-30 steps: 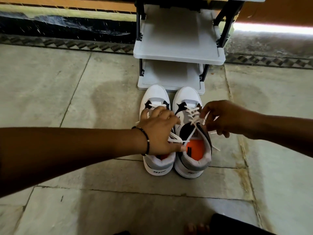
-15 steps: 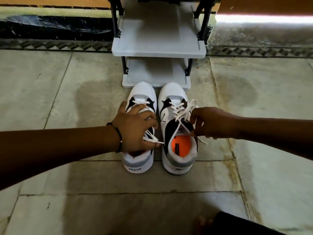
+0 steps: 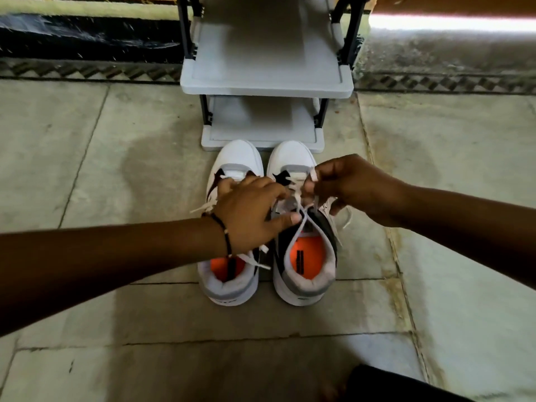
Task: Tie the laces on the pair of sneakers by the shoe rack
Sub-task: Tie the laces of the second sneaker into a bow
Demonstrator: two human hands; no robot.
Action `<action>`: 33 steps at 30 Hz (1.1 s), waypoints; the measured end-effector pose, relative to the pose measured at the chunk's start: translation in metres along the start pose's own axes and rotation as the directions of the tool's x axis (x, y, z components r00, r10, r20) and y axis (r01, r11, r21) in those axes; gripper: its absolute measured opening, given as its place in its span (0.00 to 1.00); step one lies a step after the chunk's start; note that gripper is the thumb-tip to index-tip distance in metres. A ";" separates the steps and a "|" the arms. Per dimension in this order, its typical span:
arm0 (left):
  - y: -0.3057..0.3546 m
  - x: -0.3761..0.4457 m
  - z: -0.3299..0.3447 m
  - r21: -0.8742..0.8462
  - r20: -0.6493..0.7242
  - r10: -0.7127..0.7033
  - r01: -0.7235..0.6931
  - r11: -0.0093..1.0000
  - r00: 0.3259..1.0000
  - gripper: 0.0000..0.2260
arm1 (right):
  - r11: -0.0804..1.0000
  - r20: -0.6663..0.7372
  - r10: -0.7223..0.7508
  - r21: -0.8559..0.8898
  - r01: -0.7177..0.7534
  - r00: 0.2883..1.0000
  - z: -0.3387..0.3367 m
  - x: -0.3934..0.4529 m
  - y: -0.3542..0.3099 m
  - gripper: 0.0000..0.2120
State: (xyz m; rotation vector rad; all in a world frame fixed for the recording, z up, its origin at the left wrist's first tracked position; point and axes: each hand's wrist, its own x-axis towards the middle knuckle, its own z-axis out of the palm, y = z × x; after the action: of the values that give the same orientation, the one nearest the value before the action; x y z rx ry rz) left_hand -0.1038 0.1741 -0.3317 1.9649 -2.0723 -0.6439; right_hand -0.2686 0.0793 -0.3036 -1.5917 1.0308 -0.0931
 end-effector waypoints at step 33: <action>0.034 0.016 -0.075 -0.609 -0.062 -0.104 0.045 0.792 0.993 0.08 | 0.959 -0.153 -0.244 0.111 0.261 0.958 -0.011 -0.020 -0.048 0.11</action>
State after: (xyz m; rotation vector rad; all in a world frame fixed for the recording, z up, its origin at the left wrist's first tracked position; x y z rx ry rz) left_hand -0.1024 0.1464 -0.2521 1.6523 -1.4697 -1.0567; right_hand -0.2600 0.0808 -0.2509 -1.6077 0.9011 -0.4421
